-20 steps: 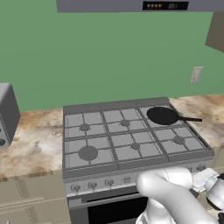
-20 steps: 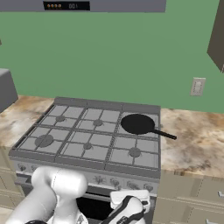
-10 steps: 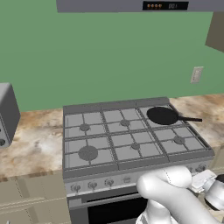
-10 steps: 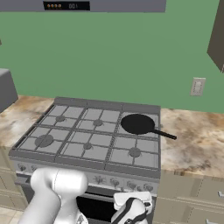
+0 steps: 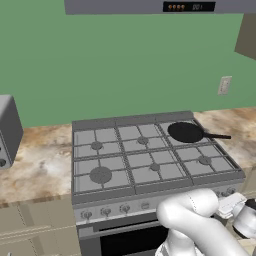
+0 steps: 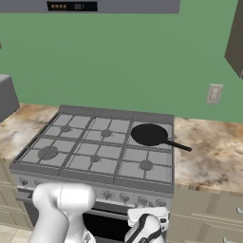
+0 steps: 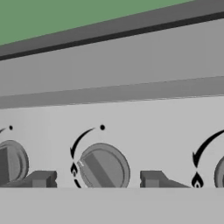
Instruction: Turn off the rear right burner of the stove.
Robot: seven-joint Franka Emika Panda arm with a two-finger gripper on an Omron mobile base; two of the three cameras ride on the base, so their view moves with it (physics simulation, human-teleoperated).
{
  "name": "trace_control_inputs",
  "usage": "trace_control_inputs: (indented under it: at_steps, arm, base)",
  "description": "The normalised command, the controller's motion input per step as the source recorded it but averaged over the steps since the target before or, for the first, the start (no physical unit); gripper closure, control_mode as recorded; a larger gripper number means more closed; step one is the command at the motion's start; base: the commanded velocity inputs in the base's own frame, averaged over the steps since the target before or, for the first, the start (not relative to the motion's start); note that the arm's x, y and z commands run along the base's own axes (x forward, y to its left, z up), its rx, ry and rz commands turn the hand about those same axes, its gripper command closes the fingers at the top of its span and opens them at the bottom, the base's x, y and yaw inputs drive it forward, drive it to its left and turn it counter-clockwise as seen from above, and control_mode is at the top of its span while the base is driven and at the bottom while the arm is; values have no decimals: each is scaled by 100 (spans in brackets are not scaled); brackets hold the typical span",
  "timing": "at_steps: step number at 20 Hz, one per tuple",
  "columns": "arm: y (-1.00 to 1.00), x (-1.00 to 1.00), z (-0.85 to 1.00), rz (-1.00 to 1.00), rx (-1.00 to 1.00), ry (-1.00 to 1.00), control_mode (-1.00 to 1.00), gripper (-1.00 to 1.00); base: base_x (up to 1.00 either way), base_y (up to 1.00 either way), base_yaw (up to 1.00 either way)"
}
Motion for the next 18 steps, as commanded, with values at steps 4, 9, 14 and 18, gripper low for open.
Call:
trace_control_inputs:
  at_steps: [4, 9, 14, 18]
  arm:
    - [-5, 14, -5, -2, 0, 0, -100, -100]
    - [0, 9, 0, -3, 0, 0, -100, -100]
    - [2, 0, 1, -8, 0, 0, -100, -100]
    - [2, 0, 0, -12, -4, 0, -100, -100]
  base:
    - [0, 0, 0]
    - [0, 0, 0]
    - [0, 0, 0]
    - [0, 0, 0]
